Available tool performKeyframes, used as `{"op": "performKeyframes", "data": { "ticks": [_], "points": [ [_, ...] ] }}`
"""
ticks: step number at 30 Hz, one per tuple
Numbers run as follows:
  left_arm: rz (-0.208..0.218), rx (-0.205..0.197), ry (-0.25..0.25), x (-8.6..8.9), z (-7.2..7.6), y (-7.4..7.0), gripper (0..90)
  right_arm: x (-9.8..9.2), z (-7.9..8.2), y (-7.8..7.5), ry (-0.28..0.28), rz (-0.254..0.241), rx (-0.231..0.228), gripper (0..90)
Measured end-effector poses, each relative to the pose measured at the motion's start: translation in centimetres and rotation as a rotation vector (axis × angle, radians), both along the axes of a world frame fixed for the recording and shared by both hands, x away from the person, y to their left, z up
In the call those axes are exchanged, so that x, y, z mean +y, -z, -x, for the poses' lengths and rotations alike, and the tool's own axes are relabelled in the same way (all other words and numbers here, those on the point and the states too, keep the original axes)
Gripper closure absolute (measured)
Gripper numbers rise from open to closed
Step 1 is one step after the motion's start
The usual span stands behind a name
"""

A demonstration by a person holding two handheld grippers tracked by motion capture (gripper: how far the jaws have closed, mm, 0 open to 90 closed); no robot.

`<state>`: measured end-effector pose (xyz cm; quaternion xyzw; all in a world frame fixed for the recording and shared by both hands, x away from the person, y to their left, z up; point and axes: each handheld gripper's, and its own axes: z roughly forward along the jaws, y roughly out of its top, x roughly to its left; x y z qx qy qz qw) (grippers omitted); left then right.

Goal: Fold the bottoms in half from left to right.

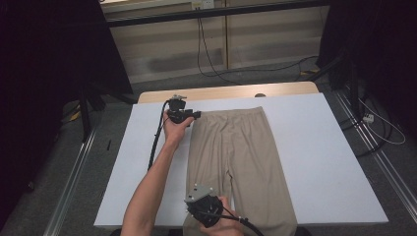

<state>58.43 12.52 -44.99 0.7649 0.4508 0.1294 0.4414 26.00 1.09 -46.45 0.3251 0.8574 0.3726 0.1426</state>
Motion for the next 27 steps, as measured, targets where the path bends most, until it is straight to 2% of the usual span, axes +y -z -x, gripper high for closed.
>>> {"op": "performKeyframes", "data": {
  "ticks": [2,3,4,6,7,10,12,14,15,17,20,22,23,24,26,27],
  "points": [
    [0.004,0.009,-0.005,-0.1,-0.2,0.2,59.6,0.0,0.0,0.0,0.0,-0.001,-0.001,88.6],
    [0.007,0.022,0.006,-0.1,-0.3,0.4,64.1,0.0,0.0,0.0,0.0,-0.001,-0.004,88.6],
    [-0.004,0.031,0.002,-0.2,-0.5,0.6,65.1,-0.1,0.0,0.0,0.001,-0.005,0.003,88.6],
    [-0.062,0.038,-0.001,-0.7,-0.6,1.1,67.4,-0.1,0.0,0.1,-0.001,-0.01,-0.002,88.6],
    [-0.062,0.038,-0.001,-0.7,-0.6,1.1,67.2,-0.1,0.0,0.1,-0.001,-0.01,-0.002,88.6],
    [-0.104,0.02,-0.002,-1.1,-0.5,1.1,68.4,-0.2,0.0,0.1,0.012,-0.024,0.009,88.6],
    [-0.103,0.021,-0.005,-1.2,-0.5,1.1,70.8,-0.2,0.0,0.1,0.014,-0.025,0.009,88.7],
    [-0.089,0.031,-0.023,-1.0,-0.6,1.1,78.1,-0.2,-0.1,0.0,0.01,-0.029,0.016,88.7],
    [-0.068,0.046,-0.034,-1.1,-0.6,1.1,85.0,-0.4,-0.2,-0.2,0.002,-0.044,0.019,88.8],
    [-0.054,0.065,-0.044,-1.0,-0.6,0.9,86.1,-0.5,-0.2,-0.3,0.001,-0.051,0.023,88.9],
    [0.013,0.079,-0.064,-0.5,-0.7,0.5,86.9,-0.7,-0.2,-1.0,0.003,-0.064,0.021,89.0],
    [0.032,0.076,-0.067,-0.4,-0.7,0.1,87.0,-0.7,-0.2,-1.4,0.002,-0.075,0.014,89.0],
    [0.039,0.066,-0.069,-0.2,-0.7,-0.6,87.0,-0.7,-0.3,-1.9,0.003,-0.096,0.014,89.1],
    [0.039,0.066,-0.069,-0.2,-0.7,-0.6,87.0,-0.6,-0.3,-2.1,0.007,-0.106,0.015,89.1],
    [0.035,0.053,-0.073,0.1,-0.7,-1.5,87.0,-0.5,-0.3,-2.6,0.005,-0.122,0.009,89.2],
    [0.035,0.053,-0.073,0.1,-0.7,-1.5,87.0,-0.5,-0.3,-2.6,0.005,-0.122,0.009,89.2]
  ]
}}
